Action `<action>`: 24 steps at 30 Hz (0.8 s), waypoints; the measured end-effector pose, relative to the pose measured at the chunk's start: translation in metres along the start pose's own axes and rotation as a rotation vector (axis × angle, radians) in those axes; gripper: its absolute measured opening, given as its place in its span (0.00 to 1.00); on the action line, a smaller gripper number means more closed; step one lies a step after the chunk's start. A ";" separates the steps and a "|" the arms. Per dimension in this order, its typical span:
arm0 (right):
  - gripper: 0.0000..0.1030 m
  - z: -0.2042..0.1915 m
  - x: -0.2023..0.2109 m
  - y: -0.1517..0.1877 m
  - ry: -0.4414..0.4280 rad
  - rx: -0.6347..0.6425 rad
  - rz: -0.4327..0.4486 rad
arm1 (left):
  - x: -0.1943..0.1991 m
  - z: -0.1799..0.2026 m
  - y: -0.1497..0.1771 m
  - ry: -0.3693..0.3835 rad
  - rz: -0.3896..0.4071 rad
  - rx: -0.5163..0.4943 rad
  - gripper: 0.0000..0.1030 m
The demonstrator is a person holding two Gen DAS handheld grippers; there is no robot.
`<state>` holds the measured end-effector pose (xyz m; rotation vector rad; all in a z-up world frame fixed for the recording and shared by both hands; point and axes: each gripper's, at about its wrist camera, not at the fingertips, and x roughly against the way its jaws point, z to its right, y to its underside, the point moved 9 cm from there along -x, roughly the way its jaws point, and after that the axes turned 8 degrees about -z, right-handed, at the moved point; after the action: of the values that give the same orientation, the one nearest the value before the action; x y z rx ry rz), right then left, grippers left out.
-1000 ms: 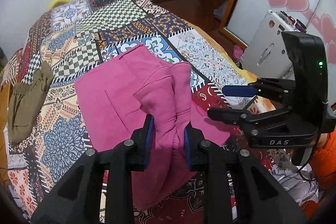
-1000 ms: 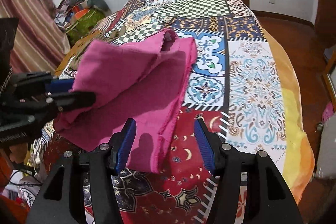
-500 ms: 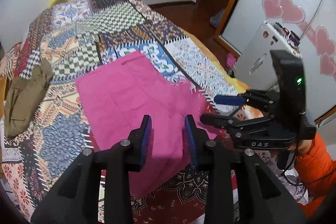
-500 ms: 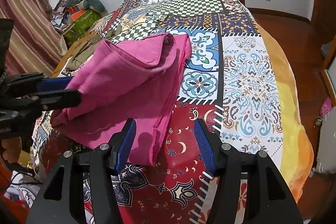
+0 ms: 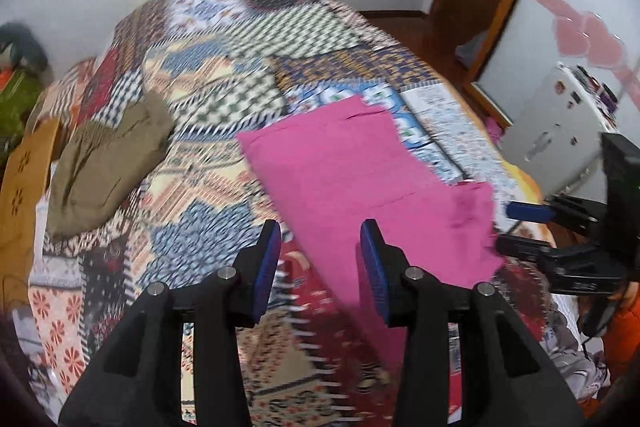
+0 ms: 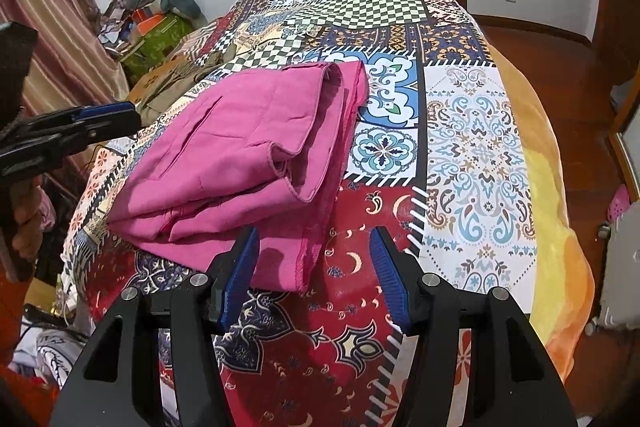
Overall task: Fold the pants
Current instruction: 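Open the left tool to release the folded pants and withdraw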
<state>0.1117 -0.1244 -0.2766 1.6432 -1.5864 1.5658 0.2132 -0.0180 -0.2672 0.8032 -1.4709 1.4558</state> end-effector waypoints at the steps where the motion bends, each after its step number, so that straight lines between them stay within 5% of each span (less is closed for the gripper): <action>1: 0.52 -0.001 0.000 0.001 -0.001 0.002 -0.004 | -0.004 -0.004 0.003 0.002 -0.009 0.010 0.40; 15: 0.52 -0.015 -0.030 0.004 -0.009 0.045 -0.061 | -0.040 -0.009 0.025 -0.029 -0.051 -0.002 0.48; 24: 0.53 -0.007 -0.044 -0.007 -0.022 0.054 -0.072 | -0.044 -0.010 0.027 0.022 -0.068 0.013 0.49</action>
<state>0.1260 -0.0962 -0.3089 1.7324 -1.4908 1.5721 0.2078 -0.0112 -0.3195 0.8347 -1.4058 1.4198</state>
